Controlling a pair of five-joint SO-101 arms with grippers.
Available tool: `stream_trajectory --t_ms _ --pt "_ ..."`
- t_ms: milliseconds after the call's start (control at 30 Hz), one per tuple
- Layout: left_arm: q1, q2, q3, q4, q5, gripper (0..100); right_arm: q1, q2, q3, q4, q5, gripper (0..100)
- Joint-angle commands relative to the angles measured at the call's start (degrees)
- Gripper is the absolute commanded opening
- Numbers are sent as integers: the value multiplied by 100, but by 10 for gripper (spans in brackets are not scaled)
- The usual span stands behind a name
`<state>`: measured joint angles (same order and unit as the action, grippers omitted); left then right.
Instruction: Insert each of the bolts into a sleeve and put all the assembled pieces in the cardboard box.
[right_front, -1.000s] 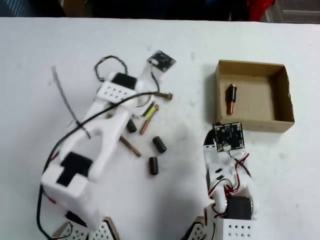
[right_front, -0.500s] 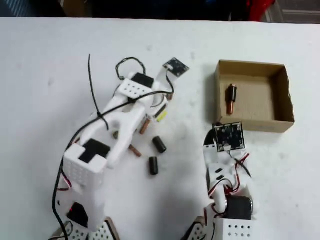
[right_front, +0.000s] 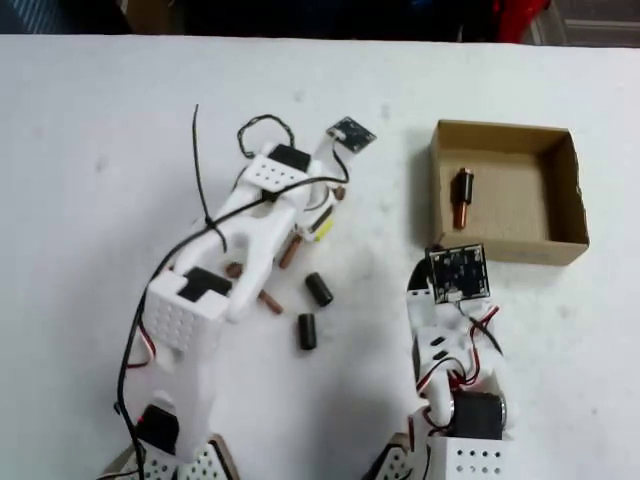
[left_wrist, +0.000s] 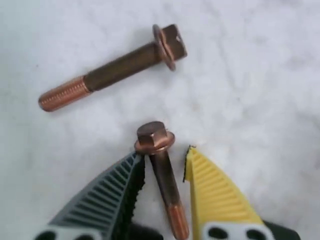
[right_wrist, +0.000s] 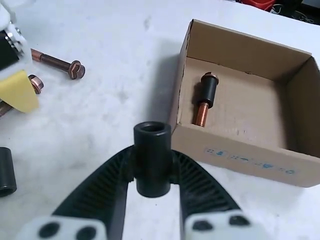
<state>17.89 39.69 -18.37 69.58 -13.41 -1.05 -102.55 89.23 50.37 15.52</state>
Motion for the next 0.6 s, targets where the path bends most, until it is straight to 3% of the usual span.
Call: stream_trajectory --t_ms 0,167,567 --pt "-84 -22 -264 -132 70 146 66 -48 -44 -136 -9 16" --pt "-66 -22 -281 149 70 14 31 -48 18 -154 -9 16" --pt "40 -84 -290 431 70 21 -286 -48 70 -163 -18 17"
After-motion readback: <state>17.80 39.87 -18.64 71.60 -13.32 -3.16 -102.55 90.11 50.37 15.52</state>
